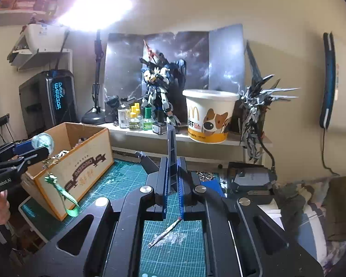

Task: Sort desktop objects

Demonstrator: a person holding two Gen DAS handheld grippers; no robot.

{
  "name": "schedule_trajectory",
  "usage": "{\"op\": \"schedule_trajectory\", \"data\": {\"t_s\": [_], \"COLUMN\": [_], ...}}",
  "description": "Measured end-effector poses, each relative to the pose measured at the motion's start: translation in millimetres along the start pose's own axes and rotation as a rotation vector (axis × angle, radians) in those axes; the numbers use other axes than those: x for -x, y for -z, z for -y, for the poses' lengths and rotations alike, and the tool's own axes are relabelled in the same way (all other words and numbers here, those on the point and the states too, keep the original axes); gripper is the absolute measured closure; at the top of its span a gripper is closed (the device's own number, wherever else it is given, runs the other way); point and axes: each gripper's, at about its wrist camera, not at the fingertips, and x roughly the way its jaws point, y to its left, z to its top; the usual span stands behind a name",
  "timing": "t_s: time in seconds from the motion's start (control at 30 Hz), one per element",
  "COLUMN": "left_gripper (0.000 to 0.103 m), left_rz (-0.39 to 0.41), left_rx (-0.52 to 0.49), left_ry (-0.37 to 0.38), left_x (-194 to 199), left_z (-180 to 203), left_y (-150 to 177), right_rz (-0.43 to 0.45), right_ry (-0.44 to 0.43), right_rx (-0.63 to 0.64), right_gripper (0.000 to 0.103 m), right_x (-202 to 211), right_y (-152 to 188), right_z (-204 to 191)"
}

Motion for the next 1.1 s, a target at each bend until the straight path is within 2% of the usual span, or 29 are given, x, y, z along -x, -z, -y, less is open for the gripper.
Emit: {"op": "schedule_trajectory", "data": {"t_s": [0.07, 0.43, 0.5, 0.63, 0.7, 0.87, 1.1], "left_gripper": [0.052, 0.052, 0.052, 0.052, 0.052, 0.052, 0.052], "left_rz": [0.001, 0.047, 0.052, 0.034, 0.036, 0.059, 0.041], "left_rx": [-0.005, 0.024, 0.050, -0.038, -0.029, -0.013, 0.013], "left_ry": [-0.039, -0.115, -0.134, -0.168, -0.168, -0.188, -0.208], "left_x": [7, 34, 38, 43, 49, 56, 52], "left_z": [-5, -35, -41, -40, -46, -57, -72], "left_y": [4, 21, 19, 18, 21, 20, 21], "right_rz": [-0.001, 0.025, 0.011, -0.035, -0.046, -0.019, 0.001], "right_ry": [0.004, 0.016, -0.006, -0.027, -0.035, -0.024, -0.025], "right_rx": [-0.004, -0.011, -0.012, -0.003, 0.000, -0.014, 0.005], "right_gripper": [0.096, 0.096, 0.096, 0.096, 0.096, 0.096, 0.096], "right_x": [8, 48, 49, 45, 44, 48, 51], "right_y": [4, 20, 24, 35, 39, 36, 32], "right_z": [-3, -22, -27, -32, -33, -35, -44]}}
